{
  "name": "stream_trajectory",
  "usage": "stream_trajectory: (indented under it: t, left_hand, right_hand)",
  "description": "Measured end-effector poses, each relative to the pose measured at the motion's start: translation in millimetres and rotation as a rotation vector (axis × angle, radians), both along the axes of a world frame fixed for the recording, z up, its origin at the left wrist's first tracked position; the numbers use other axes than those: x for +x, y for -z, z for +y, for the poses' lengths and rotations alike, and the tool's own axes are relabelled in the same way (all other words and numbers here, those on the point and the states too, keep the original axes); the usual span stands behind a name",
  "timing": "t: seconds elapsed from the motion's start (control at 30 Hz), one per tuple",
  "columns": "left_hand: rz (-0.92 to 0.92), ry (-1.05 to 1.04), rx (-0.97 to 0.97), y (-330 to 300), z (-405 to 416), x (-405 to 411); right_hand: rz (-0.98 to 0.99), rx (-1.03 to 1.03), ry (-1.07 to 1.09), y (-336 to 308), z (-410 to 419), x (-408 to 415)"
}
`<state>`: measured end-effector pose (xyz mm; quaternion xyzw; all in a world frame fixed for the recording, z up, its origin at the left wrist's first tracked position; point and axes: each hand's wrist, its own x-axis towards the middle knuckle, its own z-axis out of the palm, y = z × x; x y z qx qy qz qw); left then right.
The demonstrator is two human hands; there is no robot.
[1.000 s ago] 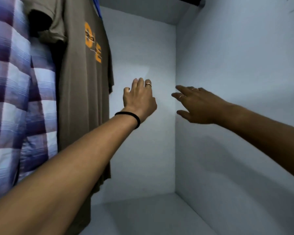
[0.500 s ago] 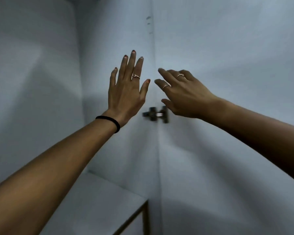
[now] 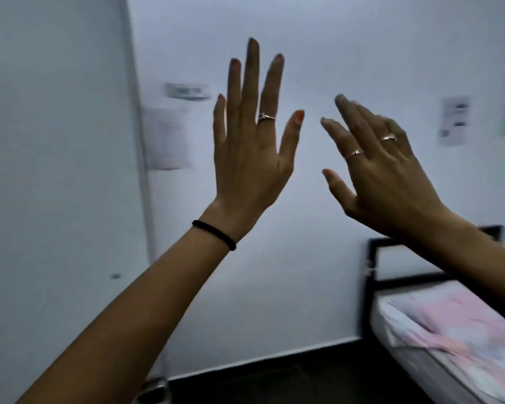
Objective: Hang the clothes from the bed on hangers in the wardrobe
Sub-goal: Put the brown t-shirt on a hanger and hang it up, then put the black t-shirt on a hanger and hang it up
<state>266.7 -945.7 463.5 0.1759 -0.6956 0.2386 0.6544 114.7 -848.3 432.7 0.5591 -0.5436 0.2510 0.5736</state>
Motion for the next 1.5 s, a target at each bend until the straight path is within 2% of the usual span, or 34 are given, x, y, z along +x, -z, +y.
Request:
stream_trajectory:
  t: [0.2, 0.5, 0.7, 0.73, 0.9, 1.1, 1.3, 1.4, 1.5]
  left_hand:
    - [-0.222, 0.167, 0.046, 56.7, 56.5, -189.0]
    - [-0.41, 0.597, 0.015, 114.1, 189.8, -382.0]
    - [-0.518, 0.748, 0.015, 136.2, 238.2, -462.7]
    - [-0.542, 0.815, 0.013, 144.1, 254.3, -495.2]
    - [-0.636, 0.875, 0.067, 161.3, 254.4, -579.0]
    - [-0.931, 0.974, 0.101, 239.0, 285.2, -690.9]
    - [-1.314, 0.916, 0.101, 315.9, 349.1, -761.1]
    - [-1.49, 0.907, 0.12, 344.7, 400.5, -782.3]
    - [-1.617, 0.906, 0.085, 386.3, 458.3, -802.0]
  right_hand:
    - [-0.161, 0.101, 0.435, 54.7, 124.4, -144.9]
    - [-0.441, 0.03, 0.869, 98.3, 313.8, -236.9]
    - [-0.539, -0.044, 0.969, 106.0, 371.0, -276.2]
    - [-0.544, -0.061, 1.027, 114.1, 387.9, -295.8]
    - [-0.575, -0.177, 1.056, 115.9, 412.6, -355.4]
    - [-0.884, -0.431, 1.144, 182.9, 482.2, -422.6]
    - [-1.244, -0.63, 1.375, 246.8, 575.7, -417.2]
    - [-1.492, -0.553, 1.439, 273.4, 626.8, -422.5]
    - [-1.661, -0.477, 1.463, 313.6, 672.4, -443.5]
